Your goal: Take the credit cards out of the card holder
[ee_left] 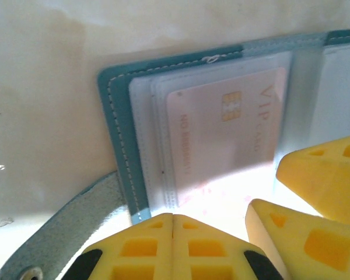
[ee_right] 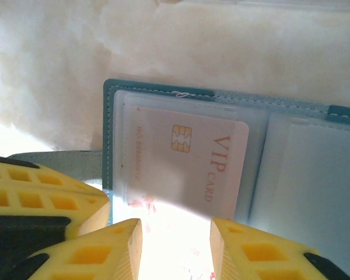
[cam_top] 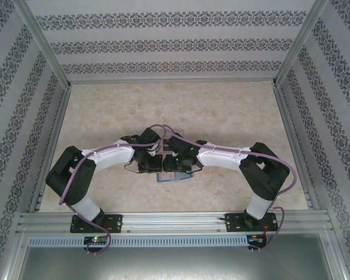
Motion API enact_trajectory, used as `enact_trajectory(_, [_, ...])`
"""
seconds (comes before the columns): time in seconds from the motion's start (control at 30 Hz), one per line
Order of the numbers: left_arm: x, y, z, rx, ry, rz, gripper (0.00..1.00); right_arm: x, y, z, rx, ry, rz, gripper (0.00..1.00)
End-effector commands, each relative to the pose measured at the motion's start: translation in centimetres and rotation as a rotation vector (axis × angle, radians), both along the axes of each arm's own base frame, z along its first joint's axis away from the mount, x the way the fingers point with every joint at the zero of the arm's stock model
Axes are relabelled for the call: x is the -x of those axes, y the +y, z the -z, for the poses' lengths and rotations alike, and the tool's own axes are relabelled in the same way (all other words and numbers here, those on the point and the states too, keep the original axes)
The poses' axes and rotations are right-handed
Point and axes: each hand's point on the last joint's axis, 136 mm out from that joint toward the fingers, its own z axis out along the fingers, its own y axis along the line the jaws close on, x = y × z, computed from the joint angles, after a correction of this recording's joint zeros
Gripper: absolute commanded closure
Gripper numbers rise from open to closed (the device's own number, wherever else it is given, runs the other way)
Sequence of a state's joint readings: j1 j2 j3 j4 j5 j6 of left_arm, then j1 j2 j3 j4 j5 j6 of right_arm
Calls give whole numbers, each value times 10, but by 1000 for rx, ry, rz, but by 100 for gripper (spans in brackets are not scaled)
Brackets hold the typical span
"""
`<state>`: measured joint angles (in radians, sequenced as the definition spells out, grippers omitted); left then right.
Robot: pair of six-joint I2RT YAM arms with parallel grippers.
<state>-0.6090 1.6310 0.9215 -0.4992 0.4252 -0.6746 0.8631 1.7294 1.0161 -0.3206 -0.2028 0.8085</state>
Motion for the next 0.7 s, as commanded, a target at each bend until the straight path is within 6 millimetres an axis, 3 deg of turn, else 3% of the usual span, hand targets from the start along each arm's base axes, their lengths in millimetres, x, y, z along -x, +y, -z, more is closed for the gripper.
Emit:
enact_trajectory(0.0, [-6, -17, -15, 78, -28, 6, 97, -4, -9, -1, 15, -11, 18, 63])
enact_trajectory(0.4, [-1, -14, 10, 40, 26, 14, 97, -2, -4, 21, 27, 35, 1, 66])
enact_trajectory(0.67, [1, -9, 16, 6, 36, 20, 97, -2, -1, 21, 14, 35, -2, 75])
